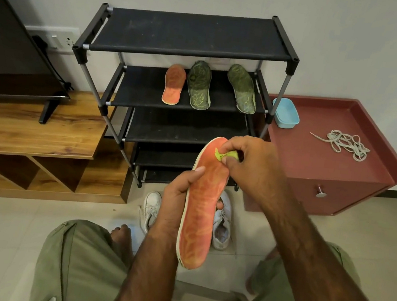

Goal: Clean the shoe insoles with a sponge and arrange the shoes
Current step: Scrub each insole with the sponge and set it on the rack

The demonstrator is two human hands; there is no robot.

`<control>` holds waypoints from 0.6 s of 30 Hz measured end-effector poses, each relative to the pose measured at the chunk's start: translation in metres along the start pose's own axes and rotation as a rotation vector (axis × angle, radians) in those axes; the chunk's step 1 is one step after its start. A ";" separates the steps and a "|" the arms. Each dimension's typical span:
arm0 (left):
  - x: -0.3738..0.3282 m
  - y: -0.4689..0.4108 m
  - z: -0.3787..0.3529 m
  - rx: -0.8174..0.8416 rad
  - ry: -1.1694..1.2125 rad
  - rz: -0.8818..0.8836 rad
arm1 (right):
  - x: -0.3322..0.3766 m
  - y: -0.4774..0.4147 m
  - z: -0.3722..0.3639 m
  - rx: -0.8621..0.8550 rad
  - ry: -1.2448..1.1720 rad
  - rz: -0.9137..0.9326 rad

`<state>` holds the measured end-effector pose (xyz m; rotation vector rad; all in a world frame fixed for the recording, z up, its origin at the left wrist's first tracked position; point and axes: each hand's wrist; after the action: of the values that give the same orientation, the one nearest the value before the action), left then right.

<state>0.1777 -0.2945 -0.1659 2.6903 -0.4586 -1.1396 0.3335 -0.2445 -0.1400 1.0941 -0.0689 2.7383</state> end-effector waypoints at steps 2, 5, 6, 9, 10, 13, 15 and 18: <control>0.001 0.001 0.000 -0.009 0.020 -0.008 | 0.002 0.003 0.003 0.139 0.022 0.003; 0.002 0.001 0.001 -0.009 0.025 -0.008 | 0.002 0.001 0.005 0.205 0.000 -0.008; 0.002 0.001 0.001 -0.009 0.025 -0.002 | 0.001 -0.002 0.004 0.137 -0.021 -0.022; 0.001 0.001 0.001 -0.002 0.013 0.003 | -0.001 -0.004 0.000 -0.028 -0.048 -0.043; 0.001 0.001 0.001 -0.001 -0.002 0.003 | -0.001 -0.004 0.001 0.008 -0.029 -0.029; 0.002 0.002 0.002 -0.010 -0.015 -0.002 | 0.001 -0.005 0.008 0.231 0.014 -0.005; 0.002 0.003 0.002 -0.003 -0.019 0.003 | -0.002 -0.008 0.009 0.171 -0.025 -0.046; 0.003 0.001 0.003 0.000 -0.018 0.000 | -0.002 -0.007 0.004 0.011 -0.048 -0.051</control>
<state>0.1778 -0.2966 -0.1695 2.6819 -0.4615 -1.1645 0.3390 -0.2383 -0.1384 1.1480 -0.0322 2.6710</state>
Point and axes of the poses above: each hand's wrist, its own y-axis away from the middle knuckle, its own z-axis out of the back of the hand, x = y × z, and after that the axes turned 14 degrees about -z, right-handed
